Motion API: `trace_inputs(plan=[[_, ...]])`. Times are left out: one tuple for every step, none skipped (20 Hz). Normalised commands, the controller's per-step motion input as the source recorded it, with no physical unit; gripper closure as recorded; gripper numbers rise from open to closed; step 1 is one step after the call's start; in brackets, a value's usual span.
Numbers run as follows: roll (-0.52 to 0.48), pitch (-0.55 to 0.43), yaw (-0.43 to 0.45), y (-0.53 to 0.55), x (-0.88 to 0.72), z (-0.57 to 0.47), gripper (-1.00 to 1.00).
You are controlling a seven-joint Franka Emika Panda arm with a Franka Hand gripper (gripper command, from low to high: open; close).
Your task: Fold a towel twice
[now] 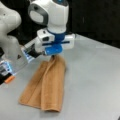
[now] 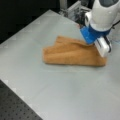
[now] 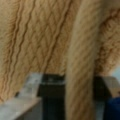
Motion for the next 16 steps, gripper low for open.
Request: trace_inputs(plan=[[0.218,-0.202,0.061,-0.14,-0.47,-0.16,1.00],[0.221,-0.206,0.052,-0.14,-0.46,-0.17,1.00],[0.228,-0.211,0.041,-0.14,-0.45,-0.20,1.00],[0.230,-0.223,0.034,-0.15,-0.46,-0.23,1.00],[0.229,-0.222,0.025,-0.14,-0.44,-0.24,1.00],[0.232,-0.229,0.017,-0.14,-0.44,-0.25,1.00],[0.233,-0.238,0.006,-0.13,-0.44,-0.26,1.00],[0.230,-0.236,0.000,-0.12,-0.43,-0.25,1.00],[0.223,-0.244,-0.021,-0.10,-0.42,-0.24,1.00],[0.218,-0.243,-0.028,-0.08,-0.40,-0.22,1.00],[0.209,-0.242,-0.053,-0.06,-0.40,-0.21,1.00],[0.203,-0.237,-0.055,-0.04,-0.38,-0.19,1.00],[0.198,-0.231,-0.052,-0.02,-0.36,-0.17,1.00],[0.193,-0.226,-0.047,-0.02,-0.34,-0.15,1.00],[0.185,-0.220,-0.040,-0.02,-0.31,-0.13,1.00],[0.179,-0.213,-0.034,-0.02,-0.29,-0.12,1.00]])
